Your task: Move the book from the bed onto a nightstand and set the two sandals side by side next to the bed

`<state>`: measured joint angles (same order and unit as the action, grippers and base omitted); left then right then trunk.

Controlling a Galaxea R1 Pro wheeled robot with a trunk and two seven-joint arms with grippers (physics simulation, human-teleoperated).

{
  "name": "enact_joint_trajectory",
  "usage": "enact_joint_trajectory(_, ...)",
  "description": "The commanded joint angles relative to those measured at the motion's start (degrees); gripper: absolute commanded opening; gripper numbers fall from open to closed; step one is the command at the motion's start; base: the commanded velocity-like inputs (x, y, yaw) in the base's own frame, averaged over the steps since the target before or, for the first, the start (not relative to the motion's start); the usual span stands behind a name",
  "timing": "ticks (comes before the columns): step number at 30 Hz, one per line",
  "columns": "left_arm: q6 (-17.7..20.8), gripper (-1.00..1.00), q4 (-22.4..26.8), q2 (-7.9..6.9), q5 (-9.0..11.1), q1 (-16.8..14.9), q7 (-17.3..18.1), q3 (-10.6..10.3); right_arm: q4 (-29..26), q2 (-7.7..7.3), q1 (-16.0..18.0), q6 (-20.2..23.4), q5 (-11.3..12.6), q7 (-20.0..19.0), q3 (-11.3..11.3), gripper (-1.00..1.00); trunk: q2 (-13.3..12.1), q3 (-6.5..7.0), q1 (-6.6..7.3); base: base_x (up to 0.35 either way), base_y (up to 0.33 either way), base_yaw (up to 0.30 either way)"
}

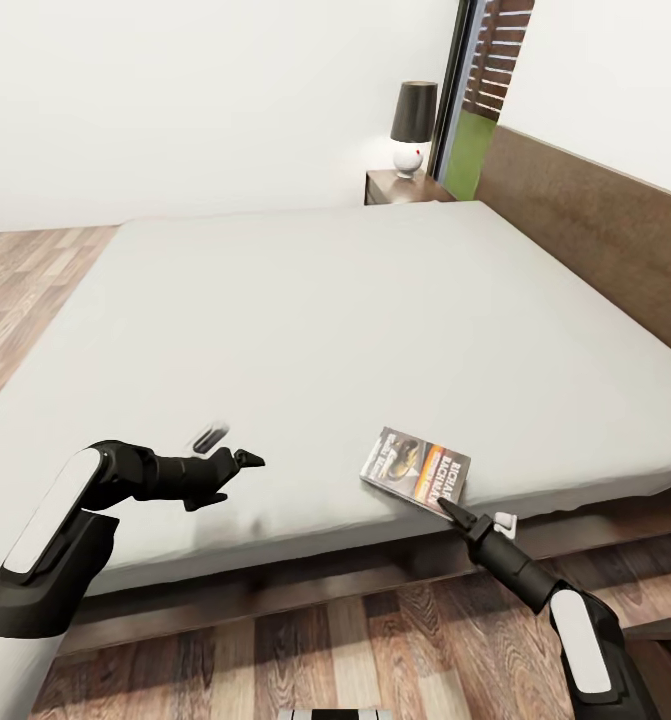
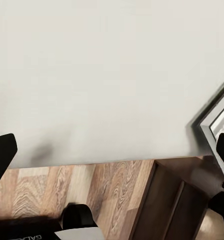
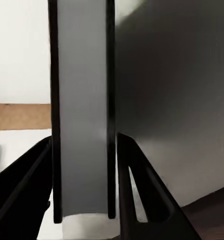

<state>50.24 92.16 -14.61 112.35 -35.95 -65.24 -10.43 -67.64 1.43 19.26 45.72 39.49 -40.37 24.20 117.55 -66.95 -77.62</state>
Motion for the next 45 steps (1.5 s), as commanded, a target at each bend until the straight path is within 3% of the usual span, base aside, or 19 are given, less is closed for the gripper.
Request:
enact_joint_trajectory(1, 0.1, 1.00, 0.0, -0.02, 0.5, -0.1, -0.6, 0.0, -0.1, 0.04, 0.0, -0.2, -0.3, -1.3, 0.2, -1.00, 0.0, -0.04, 0.01, 0.000, 0.000, 0.000)
enact_joint_trajectory(3, 0.1, 1.00, 0.0, 0.00, 0.5, -0.1, -0.6, 0.0, -0.2, 0.01, -0.1, -2.3, -0.3, -4.5, 0.2, -1.00, 0.0, -0.04, 0.01, 0.000, 0.000, 0.000)
enact_joint_trajectory(8, 0.1, 1.00, 0.0, -0.03, 0.5, -0.1, -0.6, 0.0, -0.5, -0.02, -0.2, -5.1, -0.3, -7.6, 0.1, -1.00, 0.0, -0.04, 0.01, 0.000, 0.000, 0.000)
enact_joint_trajectory(24, 0.2, 1.00, 0.0, -0.18, 0.5, -0.1, -0.5, 0.2, -6.2, -0.65, 0.0, -4.7, -0.4, -8.1, -0.4, -1.00, 0.0, -0.04, 0.01, 0.000, 0.000, 0.000)
enact_joint_trajectory(27, 0.2, 1.00, 0.0, -0.20, 0.5, 0.0, -0.5, 0.3, -7.6, -0.77, 0.1, -3.3, -0.6, -8.1, -0.5, -1.00, 0.0, -0.04, 0.01, 0.000, 0.000, 0.000)
enact_joint_trajectory(29, 0.1, 1.00, 0.0, -0.24, 0.5, -0.1, -0.5, 0.5, -13.9, -0.85, 0.2, 3.8, -2.1, -7.3, -0.5, -1.00, 0.0, -0.04, 0.01, 0.000, 0.000, 0.000)
enact_joint_trajectory(30, 0.1, 1.00, 0.0, -0.24, 0.5, -0.1, -0.5, 0.5, -13.9, -0.85, 0.2, 3.8, -2.1, -7.3, -0.5, -1.00, 0.0, -0.04, 0.01, 0.000, 0.000, 0.000)
enact_joint_trajectory(34, 0.1, 1.00, 0.0, -0.24, 0.4, -0.1, -0.5, 0.5, -20.4, -0.87, 0.3, 11.9, -4.5, -5.7, -0.4, -1.00, -1.2, 0.50, 0.66, 0.000, 0.000, 0.000)
enact_joint_trajectory(39, 0.1, 1.00, 0.0, -0.24, 0.4, -0.2, -0.7, 0.6, -23.1, -1.16, 0.6, 14.3, -5.4, -4.9, -0.3, -1.00, -3.2, 1.44, 1.76, 0.000, 0.000, 0.004)
enact_joint_trajectory(45, 0.0, 1.00, 0.0, -0.30, 0.4, -0.2, -0.9, 0.6, -24.4, -3.26, 1.1, 14.3, -5.9, -4.7, -1.2, -1.00, -5.6, 2.85, 3.08, 0.000, 0.000, 0.042)
